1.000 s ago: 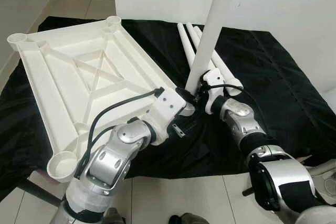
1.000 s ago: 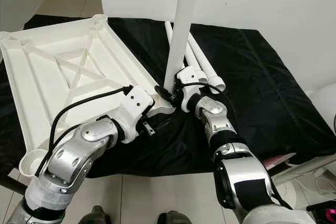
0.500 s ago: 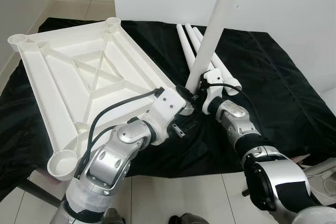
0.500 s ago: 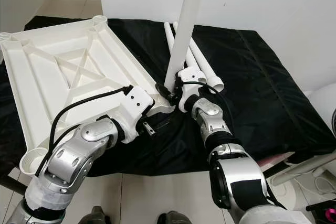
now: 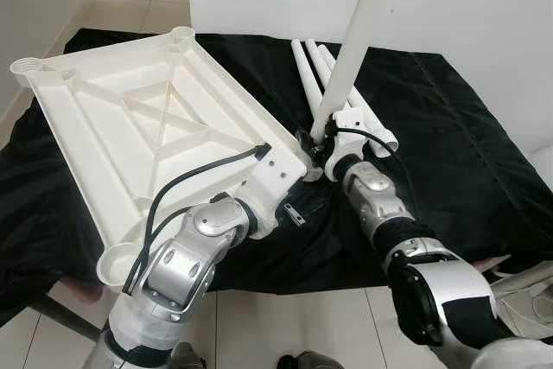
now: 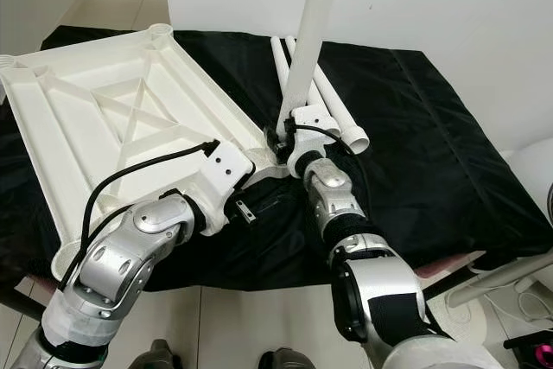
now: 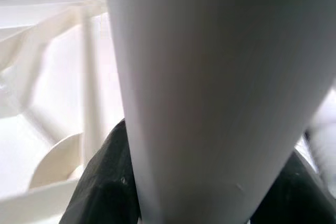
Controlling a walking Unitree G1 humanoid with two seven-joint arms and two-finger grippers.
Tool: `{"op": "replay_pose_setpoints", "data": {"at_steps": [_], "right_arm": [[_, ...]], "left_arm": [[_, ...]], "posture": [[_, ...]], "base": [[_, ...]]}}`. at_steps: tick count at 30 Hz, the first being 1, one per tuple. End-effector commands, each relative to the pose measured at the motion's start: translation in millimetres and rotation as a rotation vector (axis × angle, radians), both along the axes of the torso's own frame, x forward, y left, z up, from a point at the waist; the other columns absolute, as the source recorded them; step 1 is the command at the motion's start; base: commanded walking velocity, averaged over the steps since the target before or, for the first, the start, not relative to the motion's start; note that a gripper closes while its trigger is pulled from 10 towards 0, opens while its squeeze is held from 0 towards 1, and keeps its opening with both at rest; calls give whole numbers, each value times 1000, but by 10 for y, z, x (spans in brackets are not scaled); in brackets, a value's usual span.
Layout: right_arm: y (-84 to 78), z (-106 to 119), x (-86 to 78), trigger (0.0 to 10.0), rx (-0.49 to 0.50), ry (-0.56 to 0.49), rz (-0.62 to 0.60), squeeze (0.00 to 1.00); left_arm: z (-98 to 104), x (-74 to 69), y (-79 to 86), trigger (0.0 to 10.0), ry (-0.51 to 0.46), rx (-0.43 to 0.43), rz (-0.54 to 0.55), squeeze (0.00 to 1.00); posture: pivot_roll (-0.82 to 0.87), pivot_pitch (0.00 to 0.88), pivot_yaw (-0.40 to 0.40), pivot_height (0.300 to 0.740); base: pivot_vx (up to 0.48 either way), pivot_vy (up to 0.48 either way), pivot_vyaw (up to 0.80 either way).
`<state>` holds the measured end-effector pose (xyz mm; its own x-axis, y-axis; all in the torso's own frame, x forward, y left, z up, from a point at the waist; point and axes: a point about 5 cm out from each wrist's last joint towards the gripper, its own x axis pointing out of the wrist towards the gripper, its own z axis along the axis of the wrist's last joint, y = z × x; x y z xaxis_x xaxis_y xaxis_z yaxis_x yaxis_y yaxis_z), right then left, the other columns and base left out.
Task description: Building children table
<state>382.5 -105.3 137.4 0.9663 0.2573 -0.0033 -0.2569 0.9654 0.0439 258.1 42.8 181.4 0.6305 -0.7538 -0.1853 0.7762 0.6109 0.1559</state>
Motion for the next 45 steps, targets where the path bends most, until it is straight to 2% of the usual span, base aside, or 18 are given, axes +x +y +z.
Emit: {"op": "replay_pose_setpoints", "data": {"at_steps": [1, 4, 9, 15, 17, 18, 21, 27, 34, 35, 36, 37, 45], "right_arm": [[-69, -186, -49, 10000, 21, 90, -92, 0], [45, -214, -75, 10000, 53, 108, -206, 0], [110, -210, -83, 10000, 42, 118, -296, 0], [197, -210, -102, 10000, 33, 120, -295, 0], [232, -214, -116, 10000, 42, 113, -257, 0], [243, -198, -125, 10000, 60, 91, -236, 1000], [237, -139, -134, 10000, 90, 29, -208, 1000], [208, -101, -122, 10000, 81, 4, -204, 1000], [82, -26, -73, 10000, 71, -20, -211, 1000], [78, -16, -69, 10000, 68, -22, -192, 941], [78, -16, -69, 10000, 68, -22, -192, 941], [78, -14, -71, 10000, 68, -24, -170, 0], [90, -9, -76, 10000, 63, -29, -113, 0]], "left_arm": [[21, -10, -25, 10000, -26, -2, 32, 0], [18, -16, -42, 10000, -25, -5, 27, 0], [18, -11, -55, 10000, -28, -7, 20, 0], [18, -10, -68, 10000, -30, -10, 16, 0], [16, -10, -74, 10000, -31, -10, 14, 0], [15, -10, -78, 10000, -31, -10, 13, 0], [16, -9, -81, 10000, -34, -11, 12, 0], [23, -6, -81, 10000, -37, -11, 13, 0], [65, -5, -90, 10000, -44, -26, 22, 0], [69, -6, -101, 10000, -43, -30, 22, 0], [69, -6, -101, 10000, -43, -30, 22, 0], [73, -8, -118, 10000, -44, -31, 16, 0], [95, 11, -143, 10000, -51, -31, 2, 0]], "posture": [[58, 32, -98, 740], [54, 25, -99, 740], [51, 22, -99, 740], [49, 17, -100, 740], [45, 12, -101, 740], [45, 11, -102, 740], [44, 11, -100, 740], [43, 15, -99, 740], [-16, 47, -96, 740], [-29, 54, -88, 740], [-29, 54, -88, 740], [-29, 54, -88, 740], [-42, 61, -83, 740]], "base": [[0, 0, 0], [0, 0, 0], [0, 0, 0], [0, 0, 0], [0, 0, 0], [0, 0, 0], [0, 0, 0], [0, 0, 0], [0, 0, 0], [0, 0, 0], [0, 0, 0], [0, 0, 0], [0, 0, 0]]}}
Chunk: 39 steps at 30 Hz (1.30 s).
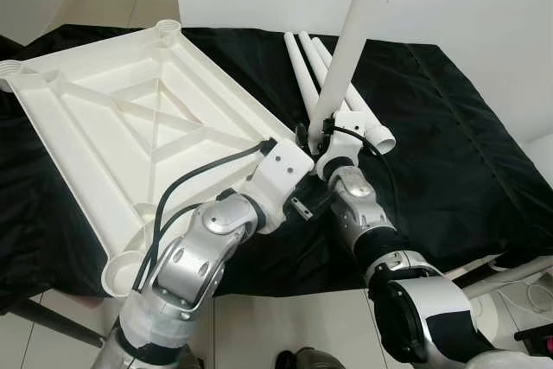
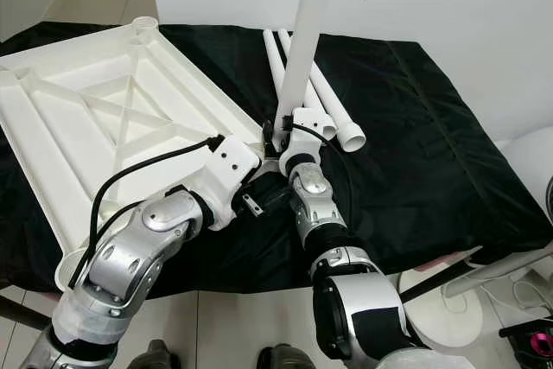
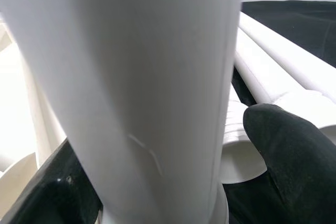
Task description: Building children table
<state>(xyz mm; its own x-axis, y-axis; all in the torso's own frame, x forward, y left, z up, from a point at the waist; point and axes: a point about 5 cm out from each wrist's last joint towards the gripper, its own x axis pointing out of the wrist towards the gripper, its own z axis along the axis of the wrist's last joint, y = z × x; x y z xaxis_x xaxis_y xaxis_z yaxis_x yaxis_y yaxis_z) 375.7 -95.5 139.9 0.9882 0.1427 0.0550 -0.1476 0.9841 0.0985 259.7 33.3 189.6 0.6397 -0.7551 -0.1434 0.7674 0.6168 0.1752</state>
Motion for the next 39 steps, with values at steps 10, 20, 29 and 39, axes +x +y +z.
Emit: {"op": "replay_pose_setpoints", "data": {"at_steps": [10, 20, 29, 39], "right_arm": [[-59, 22, 12, 10000, -88, -26, 101, 0], [-201, 146, 35, 10000, -162, -96, 260, 0], [-299, 209, 54, 10000, -238, -101, 419, 0], [-299, 248, 69, 10000, -302, -91, 533, 0]], "left_arm": [[34, 18, -18, 10000, -21, -11, 19, 0], [40, 8, 5, 10000, -35, 14, 14, 0], [36, -7, 23, 10000, -43, 25, 15, 0], [51, 8, 17, 10000, -50, 38, 4, 0]], "posture": [[-21, 69, -79, 740], [29, 67, -69, 740], [38, 63, -62, 740], [59, 44, -64, 740]], "base": [[0, 0, 0], [0, 0, 0], [0, 0, 0], [0, 0, 0]]}}
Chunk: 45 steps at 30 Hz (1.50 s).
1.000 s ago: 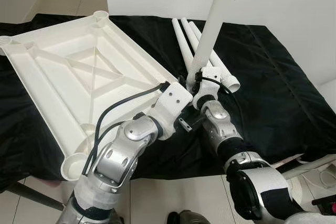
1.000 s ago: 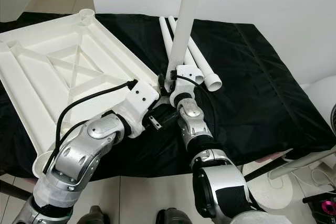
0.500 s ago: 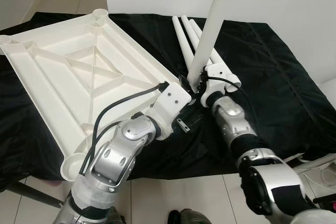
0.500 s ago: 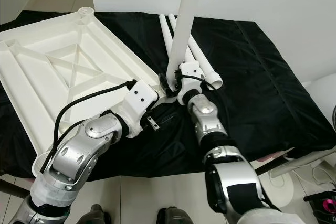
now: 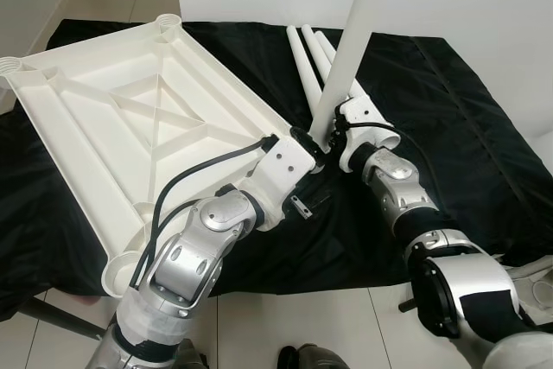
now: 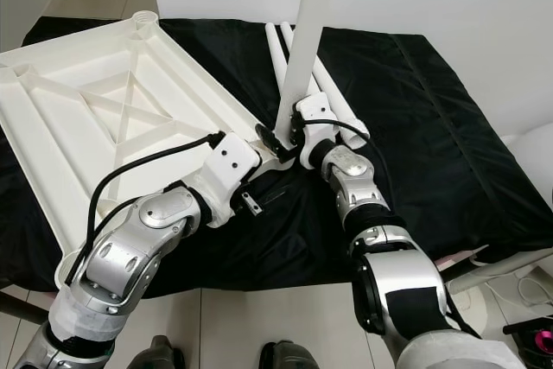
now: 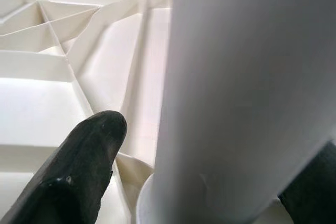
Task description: Building children table
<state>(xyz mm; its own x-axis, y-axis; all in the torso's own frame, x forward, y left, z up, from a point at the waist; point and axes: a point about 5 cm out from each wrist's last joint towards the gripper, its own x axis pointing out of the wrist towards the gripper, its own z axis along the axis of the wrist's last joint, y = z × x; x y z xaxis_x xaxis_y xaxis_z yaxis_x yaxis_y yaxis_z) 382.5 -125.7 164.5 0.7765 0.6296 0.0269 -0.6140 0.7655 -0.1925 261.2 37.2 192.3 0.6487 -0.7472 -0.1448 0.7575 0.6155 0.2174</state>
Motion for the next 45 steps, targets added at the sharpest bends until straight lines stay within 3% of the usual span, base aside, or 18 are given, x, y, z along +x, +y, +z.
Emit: {"op": "replay_pose_setpoints", "data": {"at_steps": [1, 2, 3, 4, 5, 9, 10, 16, 17, 18, 19, 26, 29, 33, 39, 41, 44, 45], "right_arm": [[4, -10, 6, 7608, -41, 9, 28, 0], [4, -10, 6, 7608, -41, 9, 28, 0], [2, -22, 7, 4275, -42, 21, 32, 0], [2, -22, 7, 4275, -42, 21, 32, 0], [-7, -40, 6, 2353, -47, 32, 33, 0], [-13, -52, 5, 2353, -51, 39, 32, 0], [-30, -88, -2, 0, -43, 64, 33, 0], [-107, -219, -34, 0, -6, 137, 5, 0], [-122, -239, -36, 6000, 6, 150, -7, 0], [-122, -239, -36, 6000, 6, 150, -7, 0], [-135, -266, -39, 10000, 24, 171, -21, 0], [-156, -379, -56, 10000, 91, 246, -87, 0], [-156, -379, -56, 10000, 91, 246, -87, 0], [-142, -392, -31, 10000, 94, 231, -199, 0], [-136, -390, -26, 10000, 93, 227, -218, 0], [-57, -387, -24, 10000, 105, 210, -245, 0], [119, -442, -40, 10000, 155, 204, -438, 0], [119, -442, -40, 10000, 155, 204, -438, 0]], "left_arm": [[30, -2, -25, 10000, -19, 10, -5, 0], [30, -2, -25, 10000, -19, 10, -5, 0], [35, -3, -29, 10000, -20, 9, -6, 0], [35, -3, -29, 10000, -20, 9, -6, 0], [37, -6, -34, 10000, -19, 7, -6, 0], [38, -8, -37, 10000, -18, 6, -7, 0], [37, -13, -40, 10000, -16, 5, -7, 0], [30, -31, -30, 10000, -9, 4, -9, 0], [28, -31, -26, 10000, -10, 5, -9, 0], [28, -31, -26, 10000, -10, 5, -9, 0], [27, -30, -21, 10000, -8, 5, -9, 0], [21, -32, -22, 10000, -6, 6, -12, 0], [21, -32, -22, 10000, -6, 6, -12, 0], [5, -36, -27, 10000, -2, 4, -13, 0], [2, -36, -27, 10000, -1, 4, -12, 0], [-12, -31, -16, 10000, 0, 5, -5, 0], [-46, -27, 21, 10000, 5, 4, 17, 0], [-46, -27, 21, 10000, 5, 4, 17, 0]], "posture": [[63, 37, -66, 740], [63, 37, -66, 740], [63, 37, -66, 740], [63, 37, -66, 740], [67, 31, -68, 740], [67, 31, -68, 740], [68, 28, -68, 740], [65, 23, -65, 740], [63, 22, -66, 740], [63, 22, -66, 740], [61, 22, -66, 740], [54, 20, -67, 740], [54, 20, -67, 740], [51, 18, -73, 740], [51, 18, -73, 740], [49, 17, -79, 740], [49, 19, -89, 740], [49, 19, -89, 740]], "base": [[0, 0, 0], [0, 0, 0], [0, 0, 0], [0, 0, 0], [0, 0, 0], [0, 0, 0], [0, 0, 0], [0, 0, 0], [0, 0, 0], [0, 0, 0], [0, 0, 0], [0, 0, 0], [0, 0, 0], [0, 0, 0], [0, 0, 0], [0, 0, 0], [0, 0, 0], [0, 0, 0]]}}
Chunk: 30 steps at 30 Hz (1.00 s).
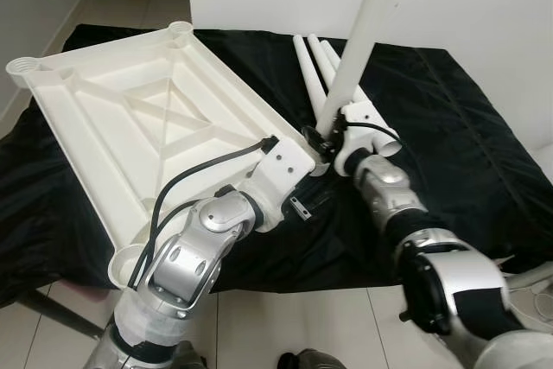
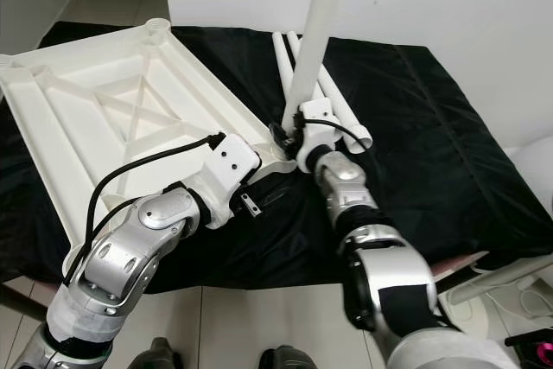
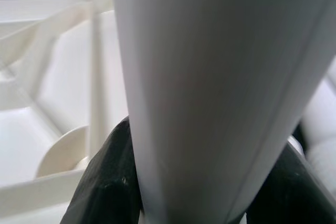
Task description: Building children table
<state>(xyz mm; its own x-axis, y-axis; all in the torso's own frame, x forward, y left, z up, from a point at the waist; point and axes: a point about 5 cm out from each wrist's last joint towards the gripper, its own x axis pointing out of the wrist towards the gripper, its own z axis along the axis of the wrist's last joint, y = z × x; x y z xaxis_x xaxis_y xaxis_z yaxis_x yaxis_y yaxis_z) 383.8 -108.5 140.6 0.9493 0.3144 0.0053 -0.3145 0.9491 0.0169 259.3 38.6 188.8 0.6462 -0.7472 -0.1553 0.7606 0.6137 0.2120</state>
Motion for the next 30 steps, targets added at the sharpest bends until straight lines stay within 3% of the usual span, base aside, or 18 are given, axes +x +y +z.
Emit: {"op": "replay_pose_setpoints", "data": {"at_steps": [1, 3, 7, 13, 18, 19, 24, 30], "right_arm": [[-54, -202, -53, 10000, -9, 92, -73, 0], [43, -260, -104, 10000, 38, 111, -192, 0], [144, -287, -172, 10000, 77, 109, -268, 0], [265, -264, -245, 10000, 87, 74, -286, 0], [250, -220, -246, 10000, 85, 44, -286, 0], [232, -194, -248, 10000, 88, 30, -293, 1000], [165, -100, -265, 10000, 122, -36, -276, 1000], [34, -67, -324, 10000, 96, -88, -257, 1000]], "left_arm": [[-11, -8, 7, 10000, -6, -1, 18, 0], [-27, -1, 44, 10000, -4, 1, 35, 0], [-38, 19, 84, 10000, -5, 5, 52, 0], [-41, 50, 125, 10000, -11, 9, 71, 0], [-41, 58, 129, 10000, -15, 11, 74, 0], [-41, 60, 130, 10000, -17, 12, 75, 0], [-38, 72, 145, 10000, -21, 11, 89, 0], [-40, 116, 174, 10000, -17, 9, 122, 0]], "posture": [[49, 19, -89, 740], [51, 18, -96, 740], [48, 19, -99, 740], [45, 21, -99, 740], [41, 21, -101, 740], [43, 21, -101, 740], [44, 19, -102, 740], [42, 20, -102, 740]], "base": [[0, 0, 0], [0, 0, 0], [0, 0, 0], [0, 0, 0], [0, 0, 0], [0, 0, 0], [0, 0, 0], [0, 0, 0]]}}
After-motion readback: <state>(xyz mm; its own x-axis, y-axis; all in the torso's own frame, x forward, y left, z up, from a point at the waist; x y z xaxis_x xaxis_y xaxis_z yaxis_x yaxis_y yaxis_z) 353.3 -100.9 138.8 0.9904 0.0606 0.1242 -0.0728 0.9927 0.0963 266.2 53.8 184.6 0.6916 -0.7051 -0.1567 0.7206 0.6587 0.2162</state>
